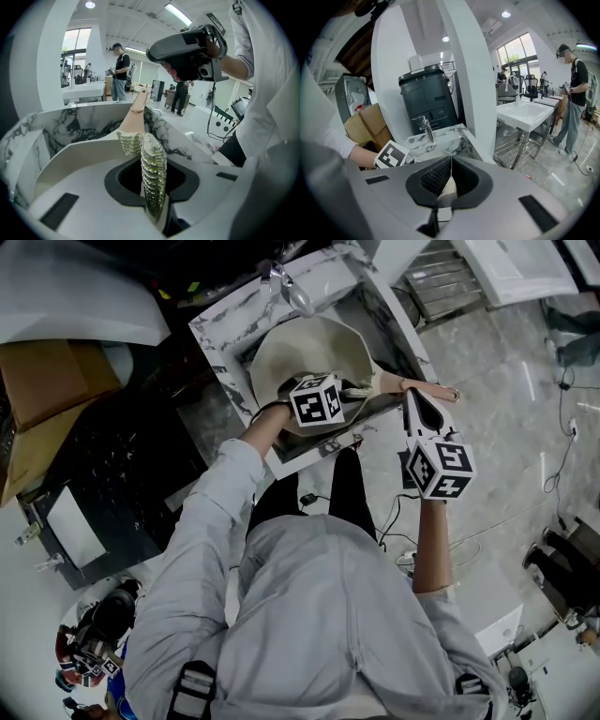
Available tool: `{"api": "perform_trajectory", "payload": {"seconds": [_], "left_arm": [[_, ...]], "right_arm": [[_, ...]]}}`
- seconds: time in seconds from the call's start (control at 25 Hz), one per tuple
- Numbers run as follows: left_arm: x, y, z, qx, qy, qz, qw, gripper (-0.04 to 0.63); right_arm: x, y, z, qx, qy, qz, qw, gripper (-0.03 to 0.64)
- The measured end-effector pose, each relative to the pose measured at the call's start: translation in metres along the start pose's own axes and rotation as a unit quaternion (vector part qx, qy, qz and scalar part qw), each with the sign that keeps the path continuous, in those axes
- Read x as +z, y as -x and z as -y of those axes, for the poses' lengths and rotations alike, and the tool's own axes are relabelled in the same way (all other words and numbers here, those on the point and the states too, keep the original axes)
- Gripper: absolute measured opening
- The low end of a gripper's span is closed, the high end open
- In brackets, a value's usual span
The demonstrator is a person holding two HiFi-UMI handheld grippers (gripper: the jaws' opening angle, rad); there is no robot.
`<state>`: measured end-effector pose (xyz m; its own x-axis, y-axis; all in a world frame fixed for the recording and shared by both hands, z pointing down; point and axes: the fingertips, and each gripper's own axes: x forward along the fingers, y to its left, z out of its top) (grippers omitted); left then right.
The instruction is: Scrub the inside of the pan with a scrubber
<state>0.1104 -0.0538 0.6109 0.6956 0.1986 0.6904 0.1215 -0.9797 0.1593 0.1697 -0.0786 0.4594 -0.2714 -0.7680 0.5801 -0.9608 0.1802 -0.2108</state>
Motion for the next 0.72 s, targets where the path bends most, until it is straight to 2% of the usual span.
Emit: {"api": "perform_trajectory", "payload": {"seconds": [0.36,0.48,0.64,0.72], "left_arm": [[-0.012,0.008,0.023,-0.061,0.005,-0.016,0.9980,0.071],[-0.013,0.011,0.033,-0.084,0.009,-0.010,0.9964,0.071],[-0.013,0.016,0.045,-0.107,-0.004,-0.009,0.9942,0.071],[-0.018,0.017,0.049,-0.119,-0.009,-0.021,0.9927,0.071]], "right_arm": [[-0.003,-0.003,-0.011,0.008,0.003,-0.002,1.000,0.035],[-0.005,-0.003,-0.014,0.009,0.002,-0.004,1.000,0.035],[-0.005,-0.003,-0.018,0.012,0.003,-0.005,1.000,0.035],[-0.006,-0.003,-0.019,0.013,0.003,-0.006,1.000,0.035]]}}
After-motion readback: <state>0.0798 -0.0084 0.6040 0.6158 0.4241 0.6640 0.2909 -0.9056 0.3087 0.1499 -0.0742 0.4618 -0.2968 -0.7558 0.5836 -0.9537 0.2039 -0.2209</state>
